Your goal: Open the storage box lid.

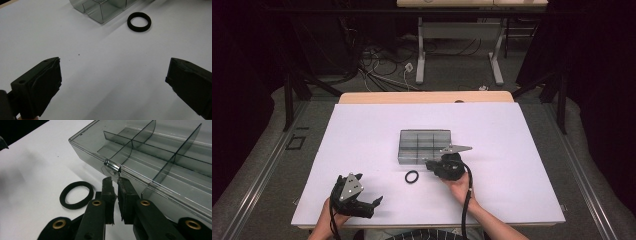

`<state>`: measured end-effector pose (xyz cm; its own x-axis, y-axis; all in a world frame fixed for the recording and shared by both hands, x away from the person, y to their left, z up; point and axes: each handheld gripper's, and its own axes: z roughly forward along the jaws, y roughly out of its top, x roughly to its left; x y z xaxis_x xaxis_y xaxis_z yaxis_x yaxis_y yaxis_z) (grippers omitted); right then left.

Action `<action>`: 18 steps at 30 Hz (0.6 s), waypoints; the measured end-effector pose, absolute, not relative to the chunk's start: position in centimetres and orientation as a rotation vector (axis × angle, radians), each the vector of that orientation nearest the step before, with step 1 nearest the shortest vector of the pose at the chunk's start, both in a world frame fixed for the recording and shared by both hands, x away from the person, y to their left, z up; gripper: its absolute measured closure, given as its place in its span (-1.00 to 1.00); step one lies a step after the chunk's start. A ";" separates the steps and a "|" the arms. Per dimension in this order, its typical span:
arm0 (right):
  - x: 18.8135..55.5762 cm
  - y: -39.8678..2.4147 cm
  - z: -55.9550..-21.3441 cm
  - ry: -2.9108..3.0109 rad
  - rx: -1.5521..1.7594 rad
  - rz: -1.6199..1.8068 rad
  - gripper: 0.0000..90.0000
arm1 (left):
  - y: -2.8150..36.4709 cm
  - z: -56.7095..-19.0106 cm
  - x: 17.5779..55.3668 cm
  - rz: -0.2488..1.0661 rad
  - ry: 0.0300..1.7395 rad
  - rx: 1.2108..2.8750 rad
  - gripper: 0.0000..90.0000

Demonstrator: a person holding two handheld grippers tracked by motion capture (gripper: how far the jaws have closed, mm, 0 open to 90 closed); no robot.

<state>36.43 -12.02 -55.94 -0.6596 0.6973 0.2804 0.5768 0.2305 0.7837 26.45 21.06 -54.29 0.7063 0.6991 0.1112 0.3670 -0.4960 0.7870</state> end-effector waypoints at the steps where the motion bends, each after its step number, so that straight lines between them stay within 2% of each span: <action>1: 36.4 -12.0 -55.9 2.364 1.230 1.406 0.87 | 21.1 -54.3 26.5 0.544 0.808 2.132 -1.00; 18: 36.4 -12.0 -55.9 2.364 1.231 1.403 0.88 | 21.1 -54.3 26.4 0.544 0.807 2.131 -1.00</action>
<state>36.40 -11.97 -55.95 -0.6590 0.6991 0.2774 0.5785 0.2354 0.7810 26.44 21.08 -54.28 0.7070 0.6984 0.1114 0.3655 -0.4957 0.7879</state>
